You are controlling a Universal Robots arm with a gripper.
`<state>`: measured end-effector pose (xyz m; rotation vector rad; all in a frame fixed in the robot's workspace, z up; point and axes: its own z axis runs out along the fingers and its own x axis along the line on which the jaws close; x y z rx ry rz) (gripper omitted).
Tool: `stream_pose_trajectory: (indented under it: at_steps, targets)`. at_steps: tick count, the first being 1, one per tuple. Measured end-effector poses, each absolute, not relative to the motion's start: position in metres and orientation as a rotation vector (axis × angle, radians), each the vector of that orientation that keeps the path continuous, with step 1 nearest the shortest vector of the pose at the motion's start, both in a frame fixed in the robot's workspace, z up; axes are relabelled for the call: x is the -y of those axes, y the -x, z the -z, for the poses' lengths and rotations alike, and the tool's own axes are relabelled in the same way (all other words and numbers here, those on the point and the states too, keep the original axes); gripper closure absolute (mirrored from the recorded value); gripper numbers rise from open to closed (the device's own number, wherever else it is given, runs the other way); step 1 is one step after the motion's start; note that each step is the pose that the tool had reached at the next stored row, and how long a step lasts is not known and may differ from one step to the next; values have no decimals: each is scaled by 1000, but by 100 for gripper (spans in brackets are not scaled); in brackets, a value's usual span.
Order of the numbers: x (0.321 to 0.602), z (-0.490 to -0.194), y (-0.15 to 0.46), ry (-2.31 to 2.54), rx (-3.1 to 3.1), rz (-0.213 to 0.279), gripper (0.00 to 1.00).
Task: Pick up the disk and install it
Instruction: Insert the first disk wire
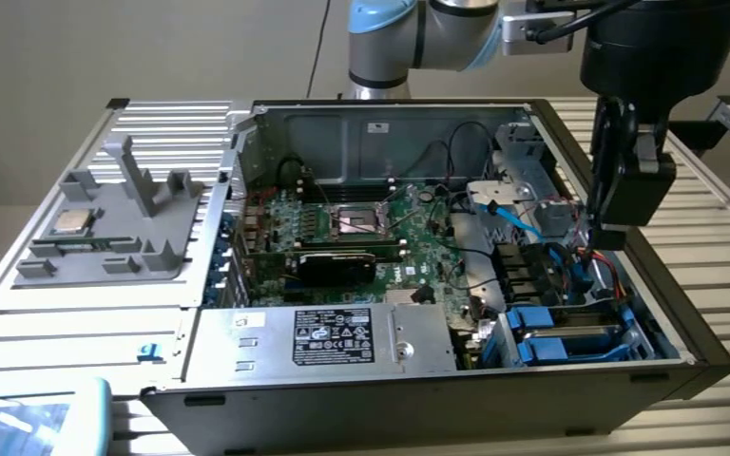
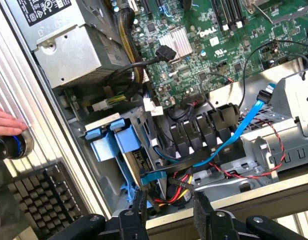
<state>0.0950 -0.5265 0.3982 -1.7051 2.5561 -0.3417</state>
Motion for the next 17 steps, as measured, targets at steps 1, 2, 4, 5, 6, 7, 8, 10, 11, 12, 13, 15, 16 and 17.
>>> stream_pose_trajectory:
  at_steps: [1,2,4,5,6,7,8,10,11,12,13,15,16,17]
  targets:
    - [527,-398,-95,1705,-2556,341,50]
    - [527,-398,-95,1706,-2557,341,50]
    - [527,-398,-95,1706,-2557,340,50]
    - [527,-398,-95,1706,-2558,340,50]
    - [527,-398,-95,1707,-2558,340,50]
    - [527,-398,-95,1707,-2558,339,50]
    - [527,-398,-95,1707,-2558,339,50]
    - [527,-398,-95,1707,-2558,339,50]
    - [528,-398,-95,1706,-2557,335,50]
    - [530,-398,-95,1704,-2556,328,50]
    - [531,-398,-95,1702,-2554,319,50]
    - [535,-398,-95,1697,-2550,300,50]
    - [538,-398,-95,1694,-2547,288,50]
    - [540,-398,-95,1690,-2544,272,50]
